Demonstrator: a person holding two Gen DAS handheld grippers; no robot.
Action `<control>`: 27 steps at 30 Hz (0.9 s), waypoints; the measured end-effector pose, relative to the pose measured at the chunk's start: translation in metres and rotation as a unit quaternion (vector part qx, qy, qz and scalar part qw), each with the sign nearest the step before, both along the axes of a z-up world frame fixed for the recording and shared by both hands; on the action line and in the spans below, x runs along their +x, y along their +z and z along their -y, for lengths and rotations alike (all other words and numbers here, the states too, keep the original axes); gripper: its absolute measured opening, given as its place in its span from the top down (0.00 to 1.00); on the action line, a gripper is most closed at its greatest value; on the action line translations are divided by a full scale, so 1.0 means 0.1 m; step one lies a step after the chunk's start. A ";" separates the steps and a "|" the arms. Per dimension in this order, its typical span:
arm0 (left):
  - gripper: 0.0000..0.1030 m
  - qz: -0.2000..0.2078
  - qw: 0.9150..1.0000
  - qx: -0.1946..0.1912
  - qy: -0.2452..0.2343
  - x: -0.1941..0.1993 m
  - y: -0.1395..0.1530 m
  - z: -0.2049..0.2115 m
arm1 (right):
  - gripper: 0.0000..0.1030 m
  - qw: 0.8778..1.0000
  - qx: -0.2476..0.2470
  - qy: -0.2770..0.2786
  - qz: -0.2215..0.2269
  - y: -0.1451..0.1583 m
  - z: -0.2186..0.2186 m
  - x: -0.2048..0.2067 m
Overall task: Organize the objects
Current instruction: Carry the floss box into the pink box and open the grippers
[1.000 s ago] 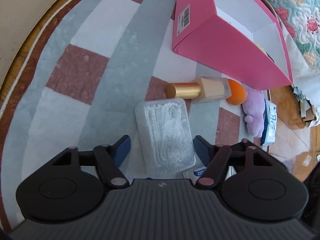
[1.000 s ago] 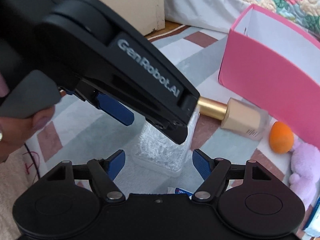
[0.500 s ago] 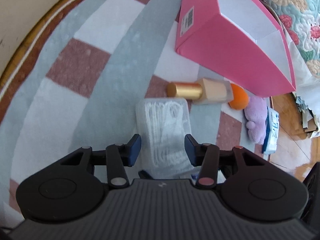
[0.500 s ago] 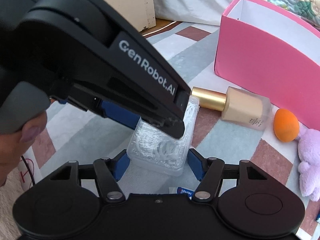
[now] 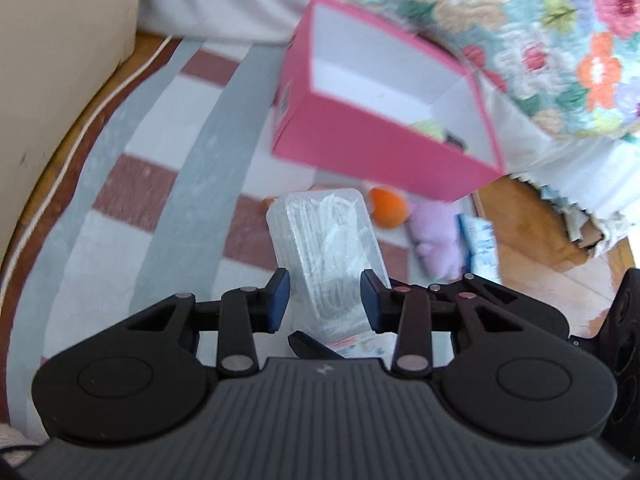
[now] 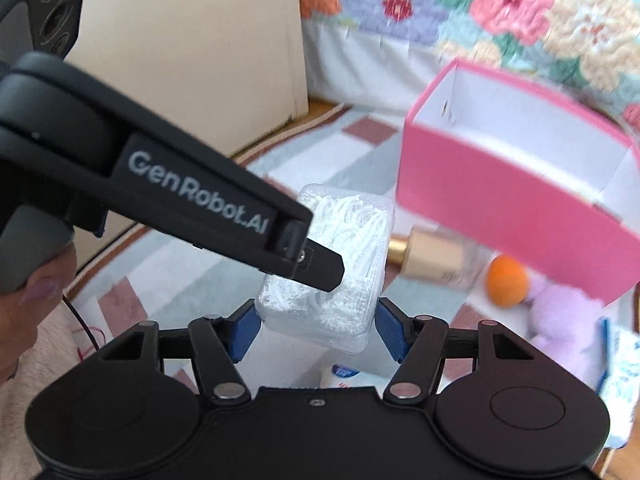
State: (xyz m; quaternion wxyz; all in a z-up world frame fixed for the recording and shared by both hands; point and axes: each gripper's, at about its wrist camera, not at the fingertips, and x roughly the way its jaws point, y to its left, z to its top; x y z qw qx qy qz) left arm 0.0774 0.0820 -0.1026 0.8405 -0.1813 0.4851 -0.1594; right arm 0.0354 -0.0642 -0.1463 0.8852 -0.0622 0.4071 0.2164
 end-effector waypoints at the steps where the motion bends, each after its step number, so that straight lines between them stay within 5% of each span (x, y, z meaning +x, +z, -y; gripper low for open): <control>1: 0.64 0.008 1.000 -0.002 -0.006 0.01 0.08 0.00 | 0.34 1.000 0.002 -0.003 0.009 0.08 0.02 -0.01; 11: 0.63 0.084 0.995 0.007 -0.048 0.27 1.00 0.13 | 0.34 0.996 0.005 -0.027 0.090 0.86 0.23 0.18; 18: 0.63 0.113 0.992 0.008 -0.060 0.70 1.50 0.41 | 0.34 0.994 0.002 -0.050 0.102 1.23 0.46 0.56; 27: 0.62 0.104 0.992 0.010 -0.067 1.52 1.60 0.82 | 0.34 0.994 0.008 -0.078 0.074 1.23 0.83 1.30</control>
